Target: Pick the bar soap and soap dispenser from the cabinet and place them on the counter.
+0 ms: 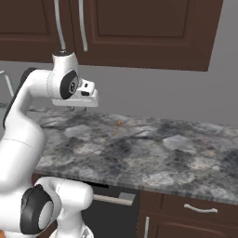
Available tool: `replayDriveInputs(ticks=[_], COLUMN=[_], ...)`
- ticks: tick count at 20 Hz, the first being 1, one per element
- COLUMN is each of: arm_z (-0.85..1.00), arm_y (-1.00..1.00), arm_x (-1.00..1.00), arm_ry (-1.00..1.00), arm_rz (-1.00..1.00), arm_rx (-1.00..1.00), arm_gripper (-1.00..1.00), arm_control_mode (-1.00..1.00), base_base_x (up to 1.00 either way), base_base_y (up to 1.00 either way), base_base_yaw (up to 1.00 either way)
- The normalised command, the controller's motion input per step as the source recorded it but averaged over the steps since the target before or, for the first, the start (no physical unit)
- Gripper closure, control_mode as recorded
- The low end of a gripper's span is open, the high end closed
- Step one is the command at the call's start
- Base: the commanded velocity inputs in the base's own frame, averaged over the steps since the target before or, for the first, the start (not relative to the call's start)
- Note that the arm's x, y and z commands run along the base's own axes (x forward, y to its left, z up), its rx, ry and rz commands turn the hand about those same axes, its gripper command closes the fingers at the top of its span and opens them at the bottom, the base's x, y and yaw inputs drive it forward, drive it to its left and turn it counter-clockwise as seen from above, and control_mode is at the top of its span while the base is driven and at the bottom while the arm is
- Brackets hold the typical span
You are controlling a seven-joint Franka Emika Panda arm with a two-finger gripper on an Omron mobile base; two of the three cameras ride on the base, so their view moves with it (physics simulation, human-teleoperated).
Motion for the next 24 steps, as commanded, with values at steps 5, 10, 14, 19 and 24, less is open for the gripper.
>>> replayDriveInputs(ticks=[5, 10, 14, 19, 24], arm_z=[0.03, 0.21, 0.4, 0.45, 0.49], arm_y=[0.0, -0.08, -0.07, -0.06, -0.11], arm_x=[-0.12, -0.43, -0.51, -0.47, -0.53], arm_ry=[-0.08, -0.24, -0.35, -0.36, -0.34], arm_rz=[0.0, 0.0, 0.0, 0.02, 0.03], arm_rx=[0.0, 0.0, 0.0, 0.02, 0.05], arm_gripper=[-1.0, -1.0, -1.0, -1.0, -1.0], arm_control_mode=[-1.0, -1.0, -1.0, -1.0, -1.0], base_base_x=[0.0, 0.0, 0.0, 0.0, 0.0], base_base_y=[0.0, 0.0, 0.0, 0.0, 0.0], base_base_yaw=[0.0, 0.0, 0.0, 0.0, 0.0])
